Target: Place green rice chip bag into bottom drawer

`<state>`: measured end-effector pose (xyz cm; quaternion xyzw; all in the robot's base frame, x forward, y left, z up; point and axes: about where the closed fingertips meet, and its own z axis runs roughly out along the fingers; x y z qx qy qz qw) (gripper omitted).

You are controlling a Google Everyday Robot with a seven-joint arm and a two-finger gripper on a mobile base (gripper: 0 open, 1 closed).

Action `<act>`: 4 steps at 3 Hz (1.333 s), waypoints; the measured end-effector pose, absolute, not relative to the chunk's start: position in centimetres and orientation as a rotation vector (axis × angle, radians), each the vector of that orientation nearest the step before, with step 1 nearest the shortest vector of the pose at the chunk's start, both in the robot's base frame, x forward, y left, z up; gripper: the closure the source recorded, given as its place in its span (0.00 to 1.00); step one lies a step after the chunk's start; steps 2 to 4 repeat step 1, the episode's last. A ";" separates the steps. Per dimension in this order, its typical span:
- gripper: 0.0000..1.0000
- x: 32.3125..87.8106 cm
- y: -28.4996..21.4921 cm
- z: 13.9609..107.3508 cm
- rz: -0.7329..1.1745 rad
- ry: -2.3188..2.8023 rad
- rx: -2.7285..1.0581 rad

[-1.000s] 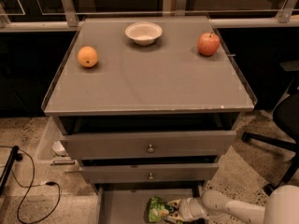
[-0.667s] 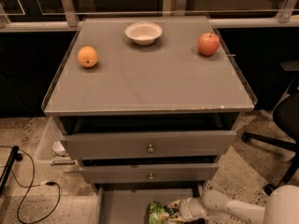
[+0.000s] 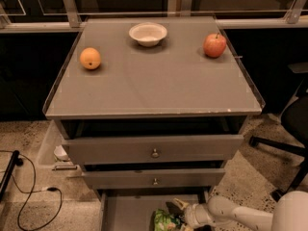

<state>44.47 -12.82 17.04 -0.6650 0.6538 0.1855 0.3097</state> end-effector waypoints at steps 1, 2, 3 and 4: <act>0.00 44.5 -12.8 17.0 0.490 1.727 -1.757; 0.00 44.5 -12.8 17.0 0.490 1.727 -1.757; 0.00 44.5 -12.8 17.0 0.490 1.727 -1.757; 0.00 44.5 -12.8 17.0 0.490 1.727 -1.757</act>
Offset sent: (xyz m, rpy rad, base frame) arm 0.0000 0.0000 0.0000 0.0000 0.0000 0.0000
